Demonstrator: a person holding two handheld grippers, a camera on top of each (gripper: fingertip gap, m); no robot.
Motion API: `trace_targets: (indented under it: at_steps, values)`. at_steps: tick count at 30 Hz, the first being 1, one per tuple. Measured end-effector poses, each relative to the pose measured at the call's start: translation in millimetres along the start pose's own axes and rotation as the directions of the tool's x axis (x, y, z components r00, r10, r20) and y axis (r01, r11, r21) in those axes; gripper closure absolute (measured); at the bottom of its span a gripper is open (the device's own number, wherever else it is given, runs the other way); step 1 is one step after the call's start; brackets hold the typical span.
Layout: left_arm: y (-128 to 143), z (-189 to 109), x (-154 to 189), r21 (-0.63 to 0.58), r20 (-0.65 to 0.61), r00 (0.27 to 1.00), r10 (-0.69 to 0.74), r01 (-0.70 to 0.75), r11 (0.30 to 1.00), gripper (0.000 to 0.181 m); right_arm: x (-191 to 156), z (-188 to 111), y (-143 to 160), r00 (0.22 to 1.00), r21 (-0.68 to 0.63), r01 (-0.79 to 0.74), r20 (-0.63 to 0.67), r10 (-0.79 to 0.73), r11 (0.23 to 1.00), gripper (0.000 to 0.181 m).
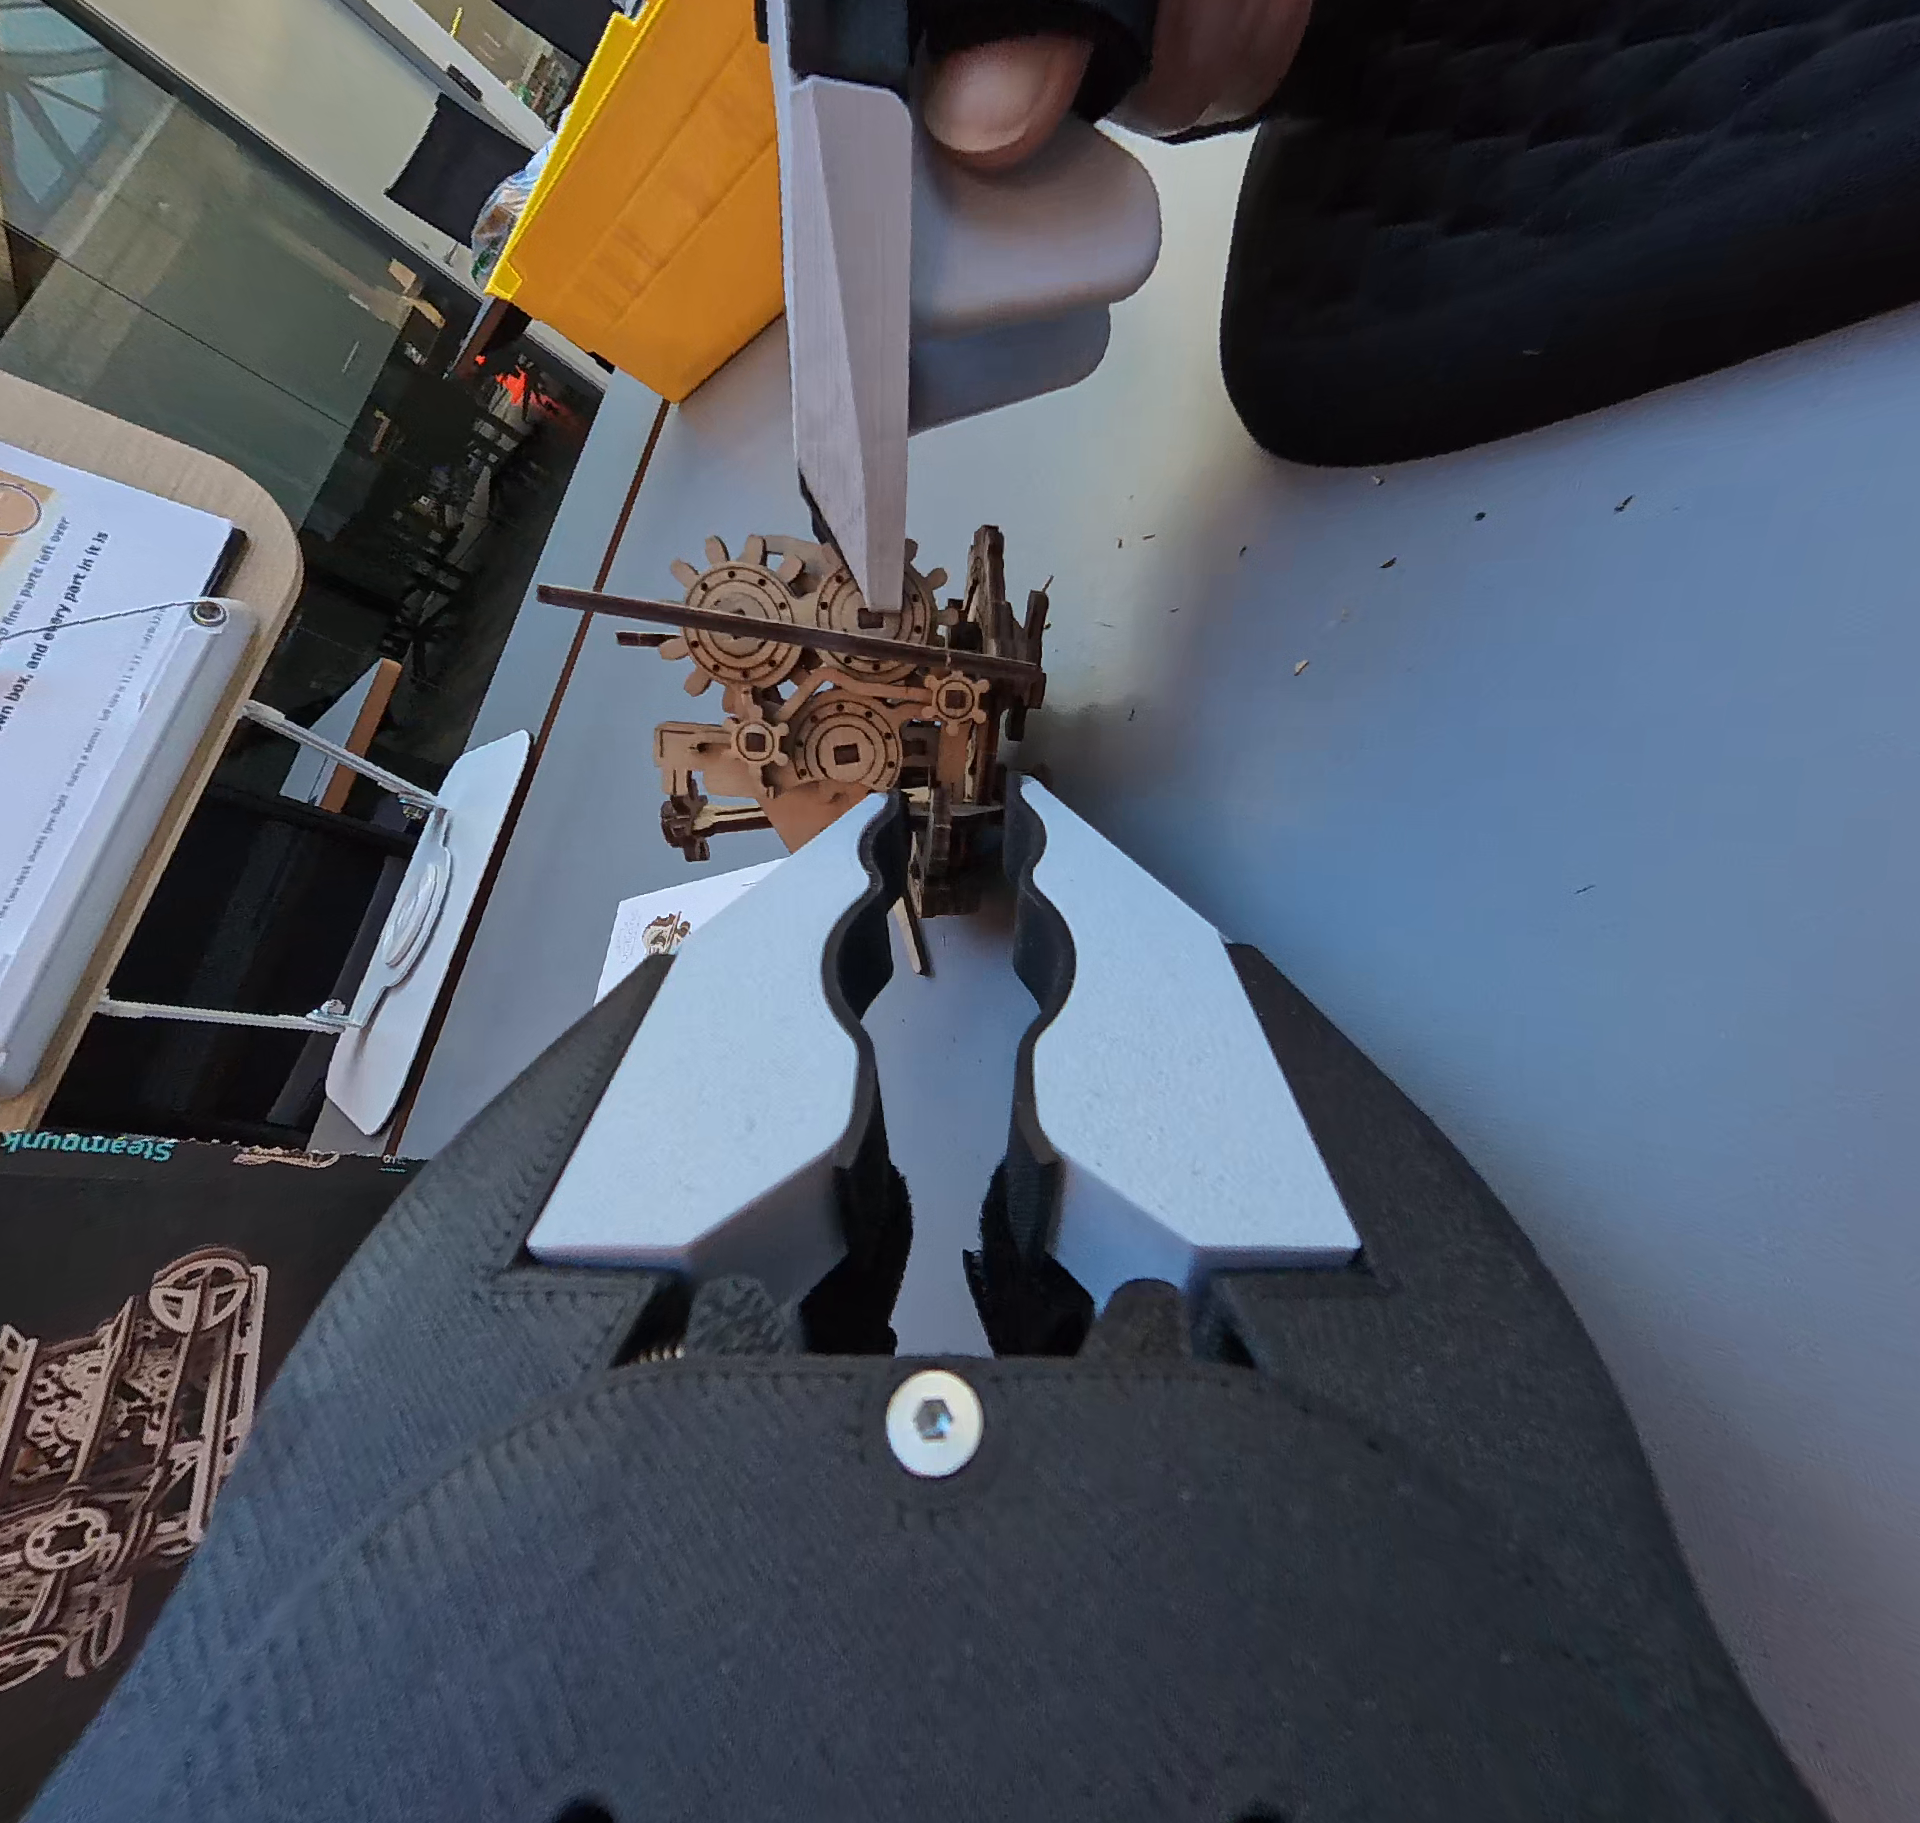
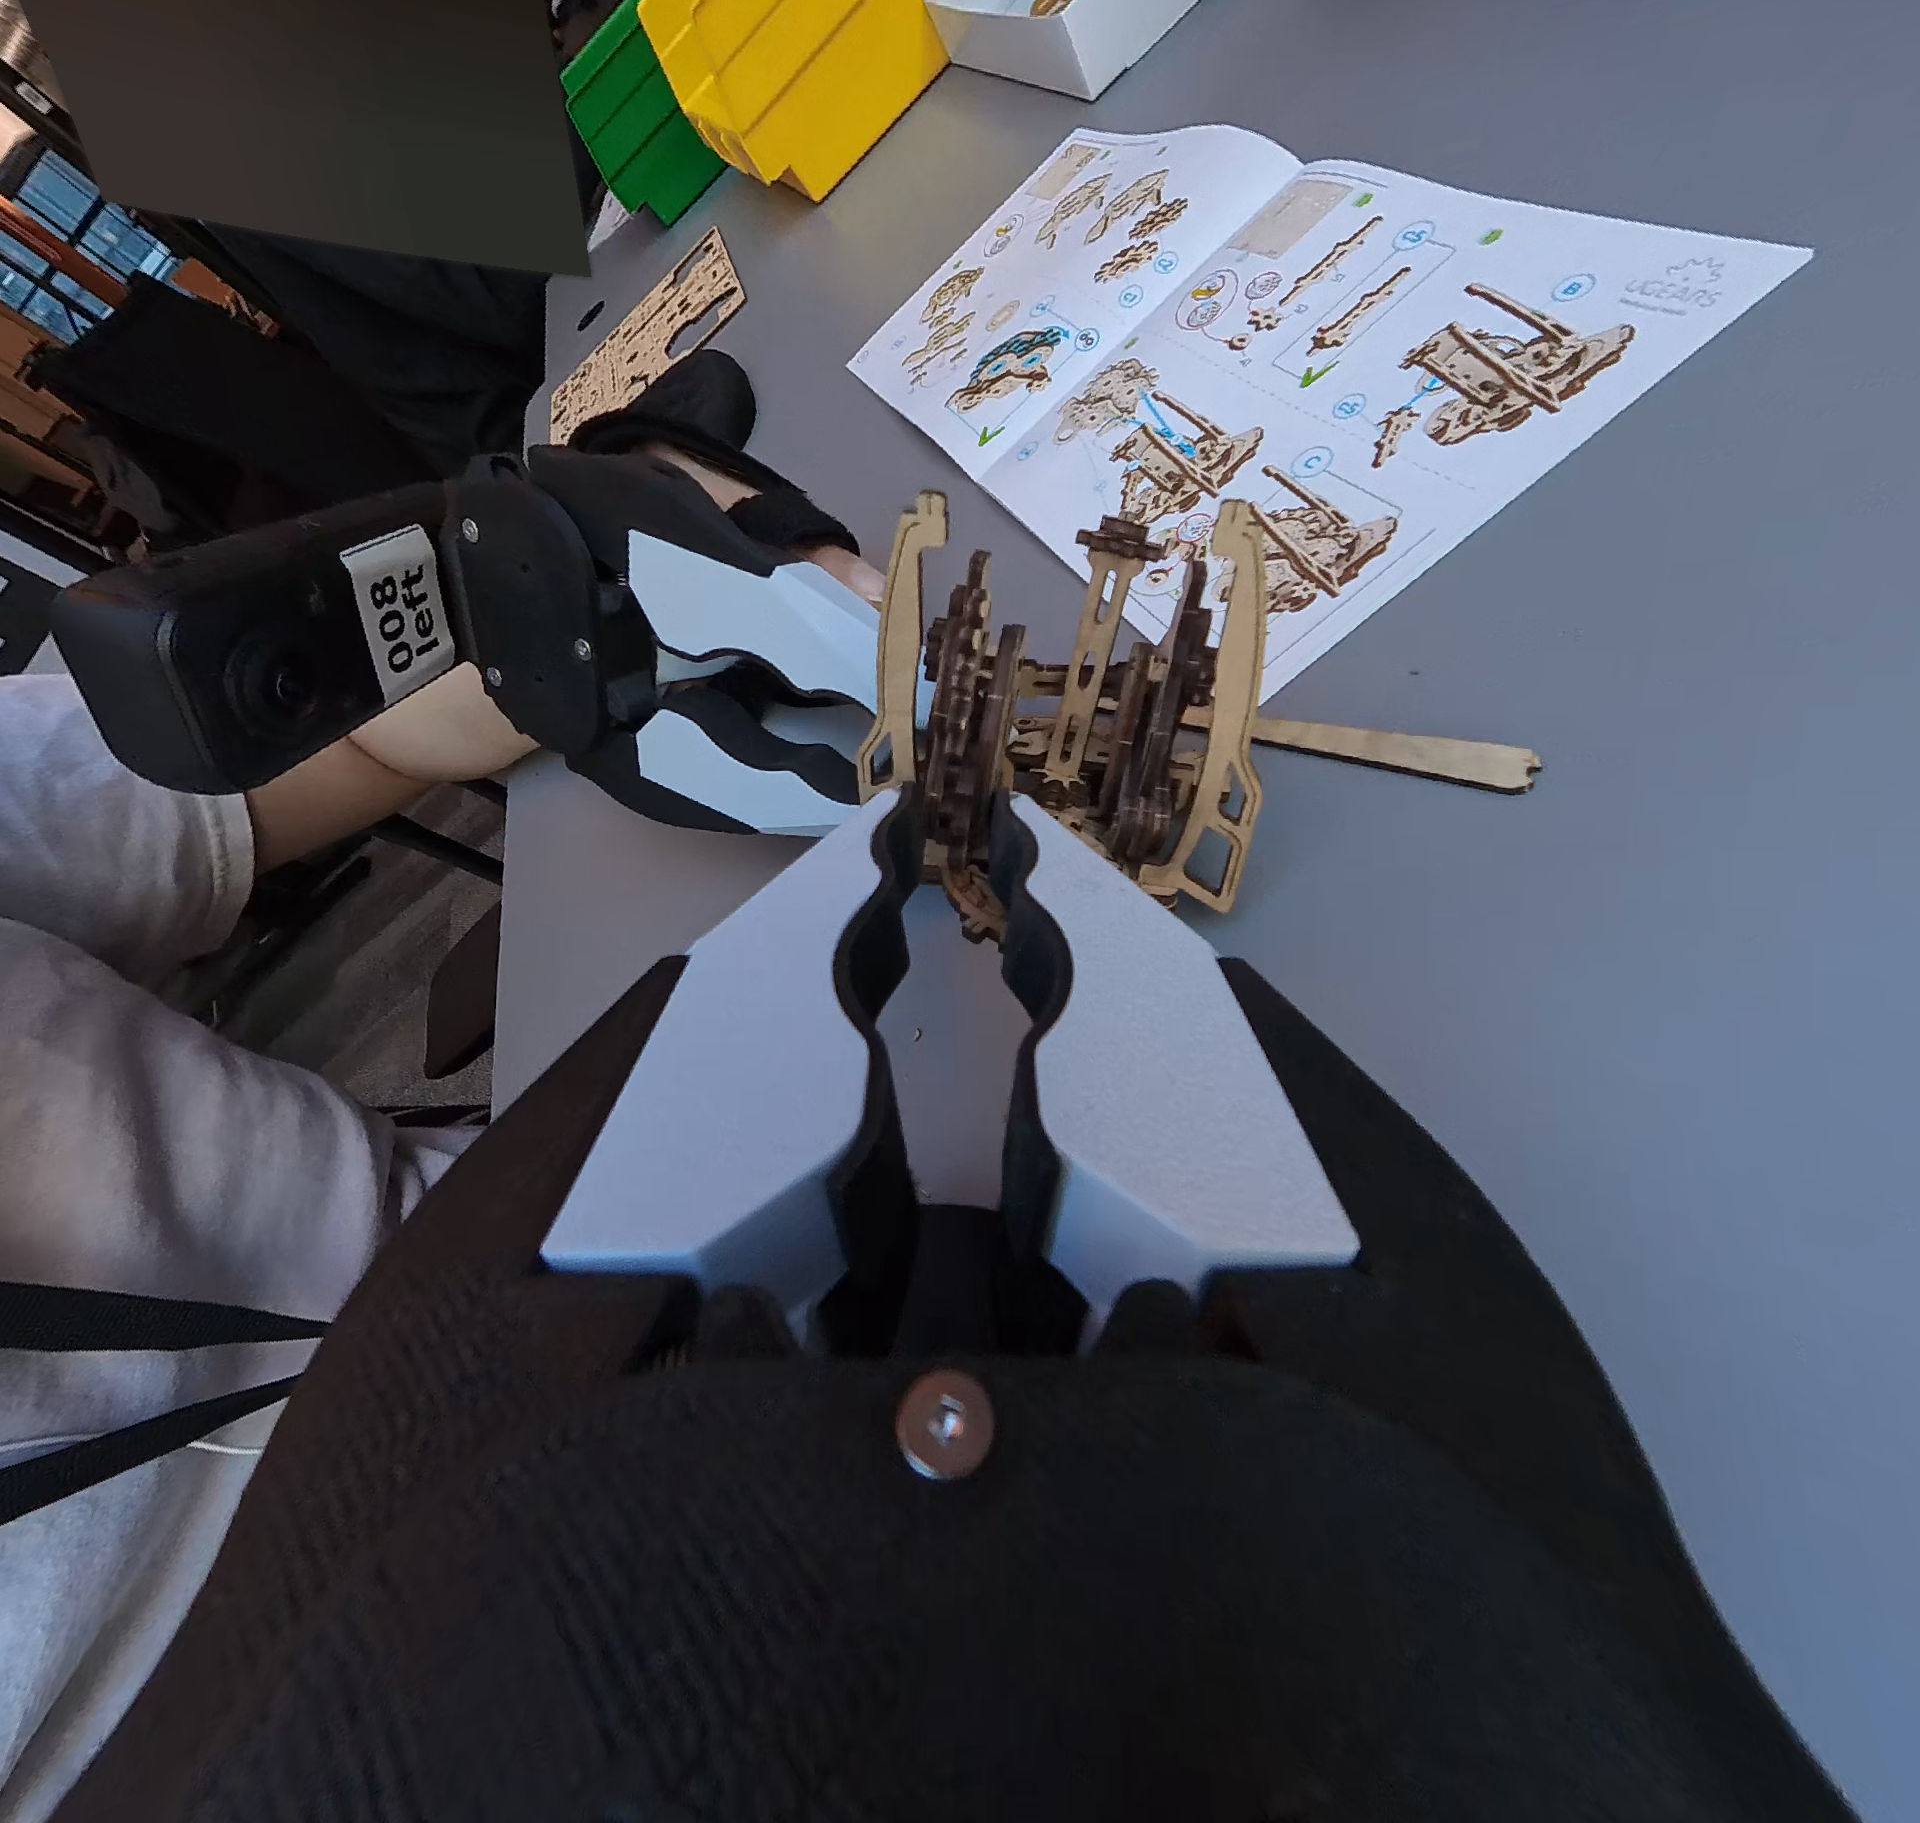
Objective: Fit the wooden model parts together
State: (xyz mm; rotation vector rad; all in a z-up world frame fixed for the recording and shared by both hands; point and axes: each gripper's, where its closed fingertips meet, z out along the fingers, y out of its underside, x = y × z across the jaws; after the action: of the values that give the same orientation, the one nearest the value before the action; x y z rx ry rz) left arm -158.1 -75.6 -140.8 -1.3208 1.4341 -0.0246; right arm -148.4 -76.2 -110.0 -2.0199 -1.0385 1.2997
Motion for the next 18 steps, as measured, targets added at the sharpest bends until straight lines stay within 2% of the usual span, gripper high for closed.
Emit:
trace_targets:
  at_steps: [1,14,18]
  values:
    - [-0.1,-0.1,0.1,-0.002,0.0,1.0,0.005,-0.005,1.0,0.165,-0.2,0.0,0.3,1.0,0.006,-0.003,0.0,0.003,1.0,0.17]
    - [0.3,0.5,-0.1,-0.011,0.003,1.0,-0.004,0.004,1.0,0.164,0.5,-0.8,-0.3,0.999,0.039,-0.038,0.03,0.037,0.999,0.17]
    - [0.6,0.2,-0.1,-0.011,0.007,1.0,0.003,-0.003,1.0,0.164,-1.7,-0.8,0.3,1.0,0.045,-0.005,0.023,0.004,0.999,0.169]
